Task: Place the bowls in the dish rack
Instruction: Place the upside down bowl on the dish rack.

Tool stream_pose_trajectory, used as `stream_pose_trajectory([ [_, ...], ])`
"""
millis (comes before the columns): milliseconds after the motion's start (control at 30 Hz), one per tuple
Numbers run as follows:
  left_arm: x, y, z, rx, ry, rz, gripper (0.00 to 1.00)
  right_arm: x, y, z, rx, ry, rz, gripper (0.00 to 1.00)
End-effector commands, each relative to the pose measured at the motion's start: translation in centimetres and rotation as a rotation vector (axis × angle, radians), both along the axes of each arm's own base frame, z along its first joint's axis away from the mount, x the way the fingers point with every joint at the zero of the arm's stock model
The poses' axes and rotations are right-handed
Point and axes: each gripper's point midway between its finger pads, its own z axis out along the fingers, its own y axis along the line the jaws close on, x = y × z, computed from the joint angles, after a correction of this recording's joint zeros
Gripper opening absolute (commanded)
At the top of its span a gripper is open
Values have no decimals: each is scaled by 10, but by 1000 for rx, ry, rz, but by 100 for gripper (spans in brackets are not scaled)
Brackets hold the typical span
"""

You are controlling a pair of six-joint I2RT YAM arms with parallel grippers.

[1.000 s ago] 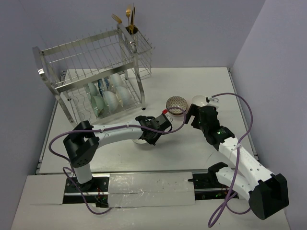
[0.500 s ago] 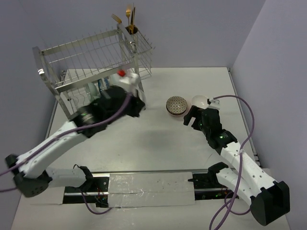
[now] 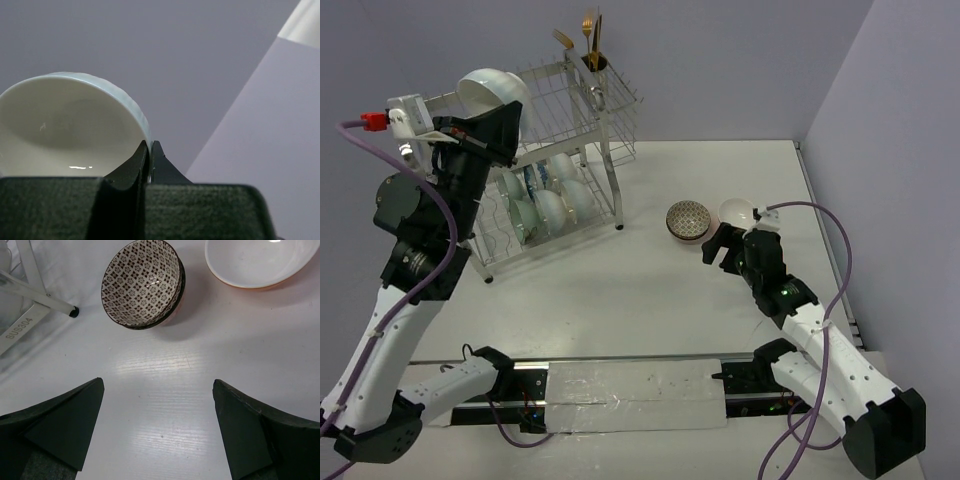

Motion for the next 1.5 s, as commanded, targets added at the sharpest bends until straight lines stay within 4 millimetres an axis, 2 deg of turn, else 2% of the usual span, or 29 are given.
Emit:
stream_pose_trajectory([
  [0, -13, 30, 50, -153, -220, 56, 0, 2, 0, 8, 8, -44, 5, 97],
  [67, -13, 47, 56, -204, -261, 98, 0, 2, 0, 9, 10, -50, 10, 97],
  [100, -7, 50, 51, -214, -259, 107, 0, 2, 0, 10, 9, -51, 11, 97],
  [167, -2, 65, 52, -277, -276, 132, 0, 2, 2, 10, 12, -53, 18, 96],
  [233, 8, 71, 46, -314, -265, 133, 0, 1, 3, 10, 15, -55, 26, 96],
  [367, 23, 99, 38, -371, -277, 184, 0, 0, 3, 13, 17, -68, 32, 96],
  [433, 33, 113, 30, -409, -268, 190, 0, -1, 4, 15, 18, -74, 39, 96],
  [500, 44, 119, 19, -428, -244, 172, 0, -1, 6, 16, 21, -78, 47, 96],
  [633, 45, 137, 5, -457, -259, 197, 0, -2, 8, 15, 23, -80, 56, 96],
  [667, 47, 141, -4, -454, -250, 216, 0, -2, 8, 16, 25, -86, 58, 96],
  [733, 42, 148, -5, -461, -273, 231, 0, -4, 8, 17, 24, -89, 62, 96],
  [900, 52, 149, -25, -465, -243, 205, 0, -4, 9, 18, 24, -93, 73, 96],
  [1167, 51, 147, -51, -492, -227, 159, 0, -5, 13, 21, 15, -107, 79, 96],
  [1467, 30, 154, -71, -511, -249, 201, 0, -6, 16, 22, 8, -110, 85, 96],
])
